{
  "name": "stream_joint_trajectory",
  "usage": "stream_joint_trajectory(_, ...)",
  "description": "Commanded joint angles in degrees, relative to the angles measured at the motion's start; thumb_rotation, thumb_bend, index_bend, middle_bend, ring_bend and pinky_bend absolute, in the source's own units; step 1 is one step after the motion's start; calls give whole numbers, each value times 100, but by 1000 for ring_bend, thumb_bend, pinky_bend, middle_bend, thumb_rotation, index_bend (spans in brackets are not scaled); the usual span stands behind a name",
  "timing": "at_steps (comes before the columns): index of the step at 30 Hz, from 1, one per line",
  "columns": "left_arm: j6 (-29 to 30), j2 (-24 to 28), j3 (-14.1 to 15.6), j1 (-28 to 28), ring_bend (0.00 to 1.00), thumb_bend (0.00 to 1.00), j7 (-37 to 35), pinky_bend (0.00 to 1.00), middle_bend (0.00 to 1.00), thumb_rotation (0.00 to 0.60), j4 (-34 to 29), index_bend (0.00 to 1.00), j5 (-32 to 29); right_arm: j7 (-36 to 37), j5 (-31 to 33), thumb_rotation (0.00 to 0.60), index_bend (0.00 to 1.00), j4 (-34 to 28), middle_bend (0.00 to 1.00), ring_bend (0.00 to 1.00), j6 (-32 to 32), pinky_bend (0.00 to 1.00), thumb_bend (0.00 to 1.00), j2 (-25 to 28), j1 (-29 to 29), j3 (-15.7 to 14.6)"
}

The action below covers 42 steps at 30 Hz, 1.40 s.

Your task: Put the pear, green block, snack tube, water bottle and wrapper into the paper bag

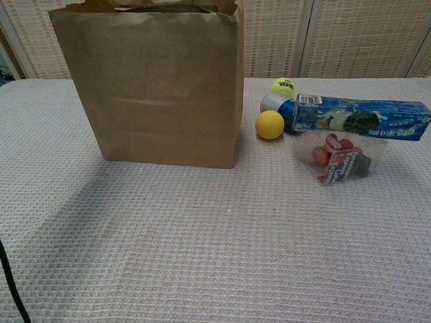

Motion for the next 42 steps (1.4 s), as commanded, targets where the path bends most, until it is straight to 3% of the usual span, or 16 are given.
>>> stream_joint_trajectory(1, -313, -365, 55, -520, 734, 688, 101, 819, 733, 600, 603, 761, -66, 0, -16, 600, 0, -20, 0, 0, -30, 0, 73, 25, 11, -23)
stream_joint_trajectory(4, -560, -554, 162, -800, 724, 685, 100, 806, 722, 600, 1062, 750, -79, 15, 0, 600, 0, -54, 0, 0, -77, 0, 73, 58, 21, -38)
stream_joint_trajectory(6, -872, -577, 350, -915, 656, 661, 178, 748, 650, 600, 1262, 676, -125, 43, 31, 600, 0, -84, 0, 0, -117, 0, 72, 90, 28, -43)
stream_joint_trajectory(10, -1395, -460, 610, -1032, 112, 448, 387, 284, 101, 600, 1292, 144, -330, 76, 60, 600, 0, -126, 0, 0, -171, 0, 73, 137, 42, -48)
stream_joint_trajectory(12, -1451, -432, 664, -1061, 7, 395, 407, 155, 2, 600, 1289, 57, -327, 74, 55, 600, 0, -128, 0, 0, -183, 0, 72, 140, 48, -52)
stream_joint_trajectory(21, -1377, -254, 725, -960, 0, 391, 229, 127, 0, 600, 965, 36, -294, 14, 71, 600, 0, -133, 0, 0, -202, 0, 72, 148, 46, -57)
stream_joint_trajectory(24, -863, 7, 779, -559, 29, 454, 57, 163, 8, 600, 394, 97, -29, -45, 101, 600, 0, -104, 0, 0, -215, 0, 72, 155, 39, -55)
stream_joint_trajectory(27, -319, 583, 1131, 173, 46, 476, -98, 191, 25, 600, -383, 124, 464, -131, 121, 600, 0, -115, 0, 0, -287, 0, 72, 184, 41, -90)
stream_joint_trajectory(33, 545, 1532, 1949, 1509, 48, 480, -519, 198, 33, 600, -1061, 131, 1338, -332, 156, 600, 0, -115, 0, 0, -420, 0, 72, 223, 47, -149)
stream_joint_trajectory(38, 1096, 2059, 2935, 2568, 46, 475, -763, 187, 30, 600, -973, 130, 2073, -811, 291, 600, 0, -190, 0, 0, -794, 0, 73, 329, 111, -255)
stream_joint_trajectory(42, 1547, 2077, 3607, 3201, 11, 379, -131, 120, 4, 600, -391, 81, 2441, -1460, 335, 600, 0, -148, 0, 0, -977, 0, 72, 372, 159, -294)
